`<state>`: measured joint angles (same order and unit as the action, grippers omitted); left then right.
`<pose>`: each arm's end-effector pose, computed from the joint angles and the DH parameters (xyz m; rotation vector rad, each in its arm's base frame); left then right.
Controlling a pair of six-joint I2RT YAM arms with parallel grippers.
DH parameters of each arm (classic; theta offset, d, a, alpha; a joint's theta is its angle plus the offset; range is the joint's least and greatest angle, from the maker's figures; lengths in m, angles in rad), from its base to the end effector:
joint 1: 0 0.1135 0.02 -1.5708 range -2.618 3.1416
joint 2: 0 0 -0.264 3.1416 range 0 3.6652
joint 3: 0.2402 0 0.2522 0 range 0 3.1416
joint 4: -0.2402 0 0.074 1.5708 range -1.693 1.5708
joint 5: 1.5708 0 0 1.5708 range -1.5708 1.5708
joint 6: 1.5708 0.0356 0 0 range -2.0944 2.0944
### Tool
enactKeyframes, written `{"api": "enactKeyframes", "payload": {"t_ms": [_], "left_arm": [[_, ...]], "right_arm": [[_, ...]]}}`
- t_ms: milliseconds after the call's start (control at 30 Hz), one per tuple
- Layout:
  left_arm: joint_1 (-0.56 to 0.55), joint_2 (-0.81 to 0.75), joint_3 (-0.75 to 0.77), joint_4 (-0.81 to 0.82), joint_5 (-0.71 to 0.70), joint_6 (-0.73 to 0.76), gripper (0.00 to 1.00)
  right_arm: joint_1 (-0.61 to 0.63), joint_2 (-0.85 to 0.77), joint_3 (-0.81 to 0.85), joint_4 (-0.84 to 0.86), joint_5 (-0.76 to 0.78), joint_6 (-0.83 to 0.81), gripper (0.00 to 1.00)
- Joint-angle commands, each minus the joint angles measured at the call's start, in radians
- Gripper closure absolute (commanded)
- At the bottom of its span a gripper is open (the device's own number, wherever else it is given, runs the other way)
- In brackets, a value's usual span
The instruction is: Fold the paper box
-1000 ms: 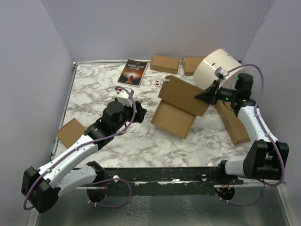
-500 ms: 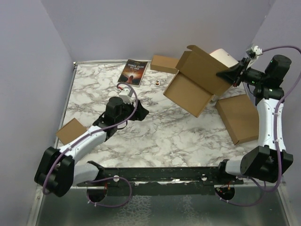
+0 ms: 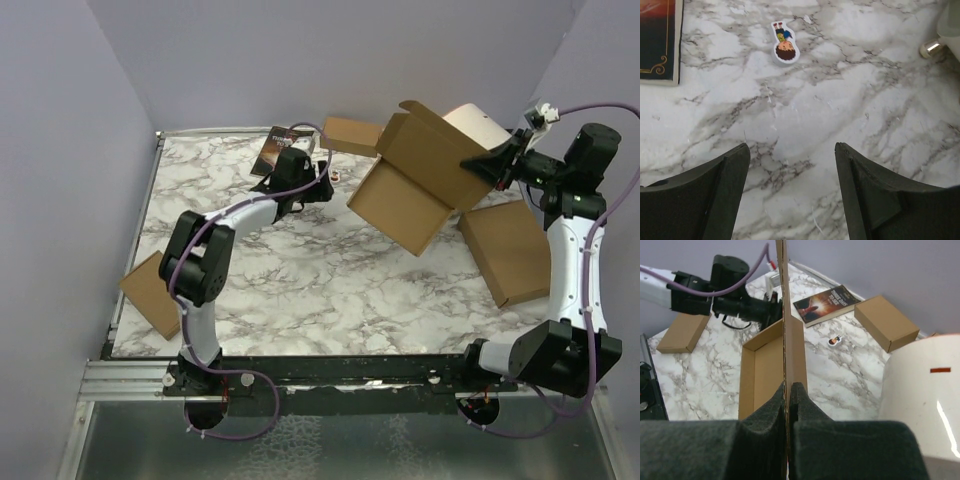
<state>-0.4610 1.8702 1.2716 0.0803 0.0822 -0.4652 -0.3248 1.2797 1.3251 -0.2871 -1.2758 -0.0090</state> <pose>0.3830 -0.1935 0.2231 0.0469 2.1527 -0.6378 0.2650 -0.0533 0.4173 -0.6188 1.6038 0.8932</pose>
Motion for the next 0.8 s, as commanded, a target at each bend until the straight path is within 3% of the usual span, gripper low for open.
{"api": "enactKeyframes", "payload": {"t_ms": [0, 267, 400, 600, 767], "left_arm": [[0.005, 0.138, 0.175, -0.106, -0.065, 0.028, 0.28], [-0.002, 0.407, 0.482, -0.119, -0.036, -0.078, 0.25], [-0.015, 0.498, 0.641, -0.176, -0.148, -0.074, 0.23], [-0.04, 0.682, 0.973, -0.425, -0.336, -0.071, 0.24], [-0.052, 0.72, 0.997, -0.46, -0.378, -0.062, 0.28]], "right_arm": [[-0.007, -0.053, -0.052, -0.133, 0.038, -0.121, 0.99], [-0.026, -0.068, -0.153, -0.147, 0.084, -0.143, 0.99], [-0.036, -0.082, -0.21, -0.104, 0.08, -0.124, 0.99], [-0.056, -0.085, -0.242, -0.072, 0.057, -0.101, 0.99], [-0.069, -0.091, -0.264, -0.043, 0.041, -0.084, 0.99]]}}
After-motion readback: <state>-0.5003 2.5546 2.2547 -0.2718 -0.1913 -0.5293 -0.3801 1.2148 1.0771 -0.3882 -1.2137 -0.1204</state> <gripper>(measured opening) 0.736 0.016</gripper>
